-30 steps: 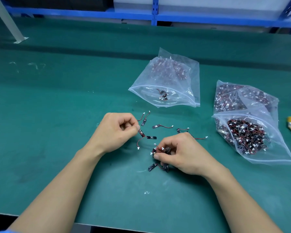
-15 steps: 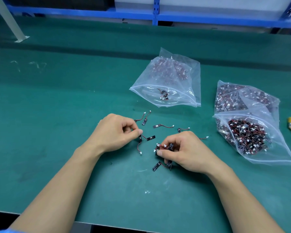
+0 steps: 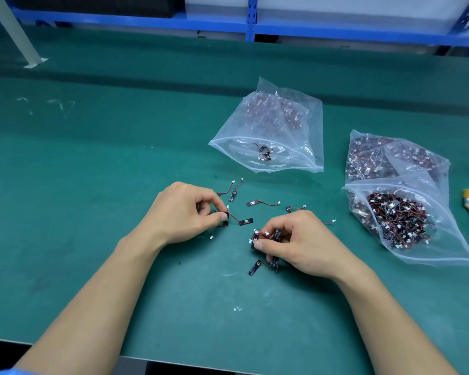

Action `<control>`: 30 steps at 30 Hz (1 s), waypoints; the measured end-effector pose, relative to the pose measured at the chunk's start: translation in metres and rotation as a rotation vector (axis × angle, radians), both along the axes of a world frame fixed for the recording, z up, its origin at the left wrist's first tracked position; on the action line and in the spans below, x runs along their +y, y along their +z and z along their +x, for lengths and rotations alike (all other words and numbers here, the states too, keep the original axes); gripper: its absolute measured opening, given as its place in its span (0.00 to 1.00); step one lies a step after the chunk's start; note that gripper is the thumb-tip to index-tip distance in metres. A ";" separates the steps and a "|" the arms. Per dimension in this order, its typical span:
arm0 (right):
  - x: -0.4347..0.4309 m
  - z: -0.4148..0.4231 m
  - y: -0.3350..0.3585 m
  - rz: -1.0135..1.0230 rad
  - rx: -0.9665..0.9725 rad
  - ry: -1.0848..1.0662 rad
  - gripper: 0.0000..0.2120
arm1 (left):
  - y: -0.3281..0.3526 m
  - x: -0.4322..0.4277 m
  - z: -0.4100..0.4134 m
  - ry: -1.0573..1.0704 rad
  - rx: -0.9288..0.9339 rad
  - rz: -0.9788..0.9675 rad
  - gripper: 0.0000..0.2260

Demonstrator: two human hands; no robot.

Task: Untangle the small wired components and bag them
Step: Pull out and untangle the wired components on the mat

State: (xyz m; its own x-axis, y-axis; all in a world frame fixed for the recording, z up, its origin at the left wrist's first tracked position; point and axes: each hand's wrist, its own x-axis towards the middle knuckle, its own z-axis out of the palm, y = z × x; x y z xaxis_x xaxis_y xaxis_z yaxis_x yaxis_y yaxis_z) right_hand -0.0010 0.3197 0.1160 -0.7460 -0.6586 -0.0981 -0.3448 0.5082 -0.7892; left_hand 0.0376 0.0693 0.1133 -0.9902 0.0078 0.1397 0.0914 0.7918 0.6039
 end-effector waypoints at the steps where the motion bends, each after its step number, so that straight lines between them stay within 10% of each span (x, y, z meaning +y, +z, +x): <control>1: 0.000 0.000 0.000 0.002 -0.002 0.001 0.09 | 0.000 0.001 0.000 -0.007 -0.012 -0.002 0.05; 17: 0.000 0.001 0.001 0.000 -0.020 -0.007 0.08 | 0.002 0.004 0.003 0.030 0.071 -0.073 0.04; 30: 0.006 -0.004 0.000 -0.170 -0.147 -0.055 0.08 | 0.003 0.036 0.012 -0.355 0.051 0.007 0.12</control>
State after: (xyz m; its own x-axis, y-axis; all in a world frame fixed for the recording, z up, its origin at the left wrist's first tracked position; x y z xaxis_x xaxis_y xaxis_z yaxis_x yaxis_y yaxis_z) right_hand -0.0054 0.3253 0.1164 -0.7672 -0.6336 -0.0996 -0.1948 0.3781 -0.9050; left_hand 0.0496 0.1050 0.1162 -0.9178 0.3485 0.1902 0.3899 0.7012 0.5969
